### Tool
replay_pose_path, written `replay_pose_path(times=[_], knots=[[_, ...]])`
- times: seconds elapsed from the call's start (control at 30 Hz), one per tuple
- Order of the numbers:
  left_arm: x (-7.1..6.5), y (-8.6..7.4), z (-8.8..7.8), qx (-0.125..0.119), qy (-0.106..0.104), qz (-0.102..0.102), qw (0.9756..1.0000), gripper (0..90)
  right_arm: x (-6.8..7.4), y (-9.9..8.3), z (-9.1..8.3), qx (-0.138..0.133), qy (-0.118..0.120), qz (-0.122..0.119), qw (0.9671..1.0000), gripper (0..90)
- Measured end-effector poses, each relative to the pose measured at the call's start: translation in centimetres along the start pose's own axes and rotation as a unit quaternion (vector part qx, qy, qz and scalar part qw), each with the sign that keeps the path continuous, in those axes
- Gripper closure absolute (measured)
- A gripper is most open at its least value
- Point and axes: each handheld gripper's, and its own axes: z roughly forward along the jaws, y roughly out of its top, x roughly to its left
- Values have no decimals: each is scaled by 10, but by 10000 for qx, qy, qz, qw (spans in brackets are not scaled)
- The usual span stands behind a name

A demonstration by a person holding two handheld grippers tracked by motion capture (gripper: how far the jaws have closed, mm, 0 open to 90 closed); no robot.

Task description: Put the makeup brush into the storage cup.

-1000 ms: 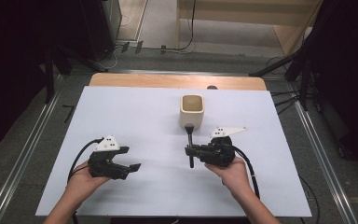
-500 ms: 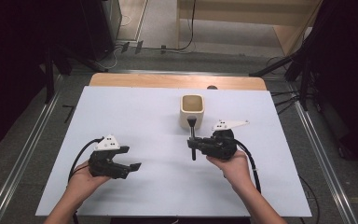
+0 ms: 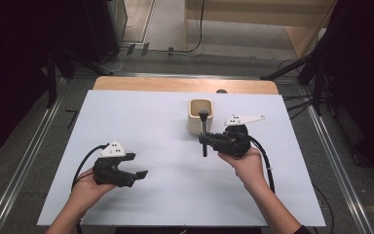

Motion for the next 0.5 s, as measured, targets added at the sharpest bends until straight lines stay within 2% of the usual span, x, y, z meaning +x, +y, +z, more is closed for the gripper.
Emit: replay_pose_path(times=[0.5], knots=[[-1, 0, 1, 1, -38, 7, 10000, 209, -4, 29, -3, -134, -155, -55, 9998, 796]])
